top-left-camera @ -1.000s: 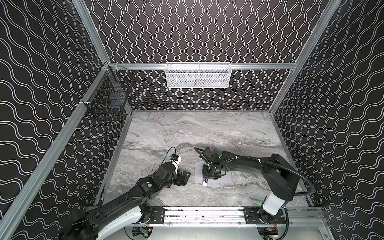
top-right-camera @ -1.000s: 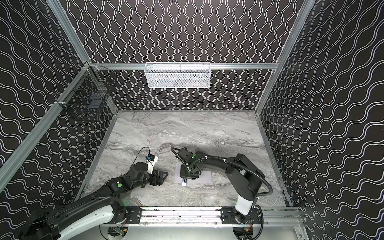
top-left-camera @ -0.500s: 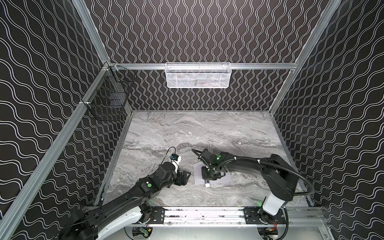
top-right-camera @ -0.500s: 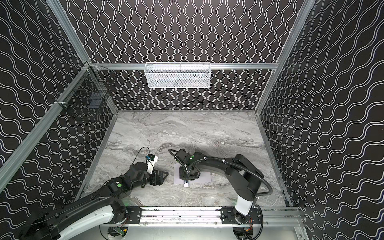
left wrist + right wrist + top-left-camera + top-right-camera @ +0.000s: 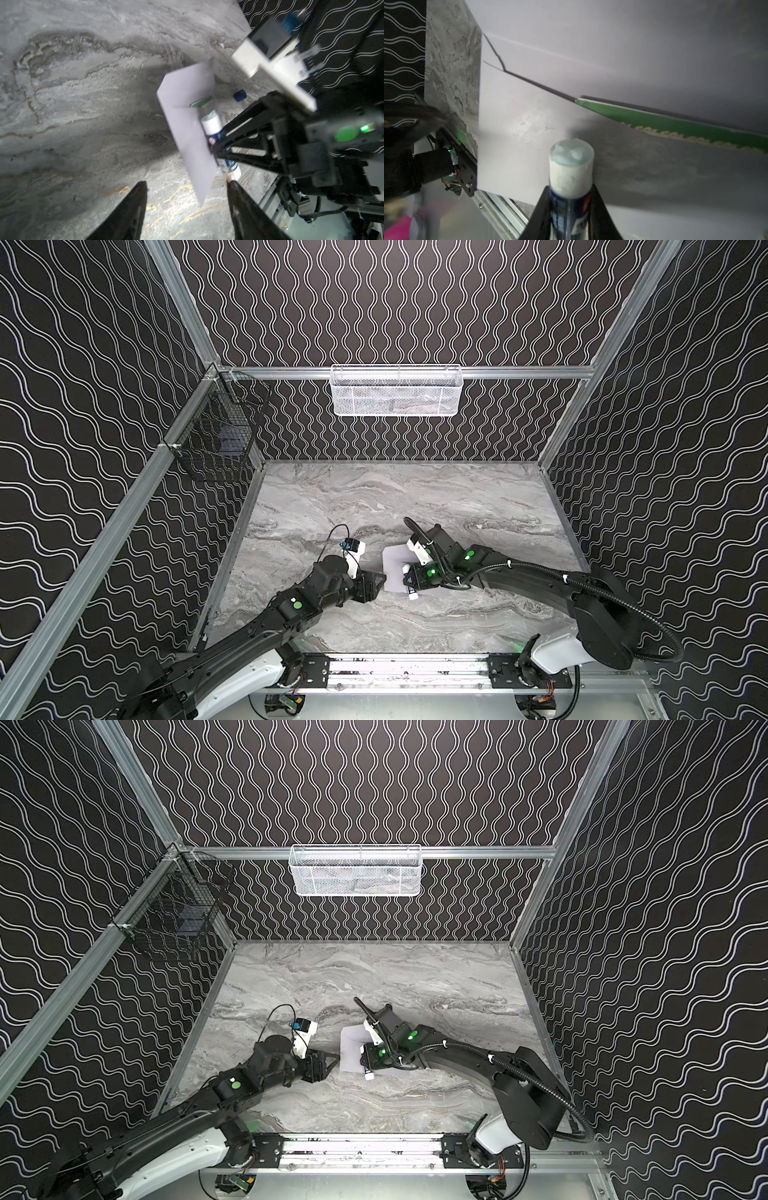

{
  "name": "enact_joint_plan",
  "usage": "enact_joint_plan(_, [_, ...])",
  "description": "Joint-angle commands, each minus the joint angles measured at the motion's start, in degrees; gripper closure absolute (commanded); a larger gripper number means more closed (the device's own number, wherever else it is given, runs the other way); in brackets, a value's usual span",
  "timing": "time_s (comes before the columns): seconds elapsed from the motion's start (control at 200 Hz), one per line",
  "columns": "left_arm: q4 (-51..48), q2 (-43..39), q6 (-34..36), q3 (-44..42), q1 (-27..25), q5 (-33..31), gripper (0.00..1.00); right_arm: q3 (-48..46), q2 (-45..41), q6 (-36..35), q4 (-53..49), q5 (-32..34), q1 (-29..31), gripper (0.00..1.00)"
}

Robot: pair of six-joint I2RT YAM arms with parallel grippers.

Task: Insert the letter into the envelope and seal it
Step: 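Lift the glue stick upright with the right gripper toward the left gripper, then close the left gripper on the stick's glue end while the right holds it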

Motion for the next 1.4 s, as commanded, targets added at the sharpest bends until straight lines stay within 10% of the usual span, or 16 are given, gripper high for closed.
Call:
enact_joint_plan(0.0, [4.1,0.7,-1.4,1.3,0.1,3.0,0.47,-1.4,0.1,-0.3,5.1,-1.8,0.0,0.92])
enact_joint_plan(0.31, [21.6,10.3,-6.5,-4.8,0.1,9.9,0.56,-8.4,-7.5,-1.8,16.3,-3.6,-0.1,0.94])
enact_joint_plan(0.806, [40.7,2.8,-7.6,-5.7,0.3,22.9,0.30,-17.0,-27.0,-17.0,34.1,-9.7,-0.3,0.98])
enact_joint_plan(1.396, [42.7,6.2,-9.9,-2.2,0.4,24.4,0.67,-13.1,-24.3,-19.3,33.3,-14.9,-0.1,1.00])
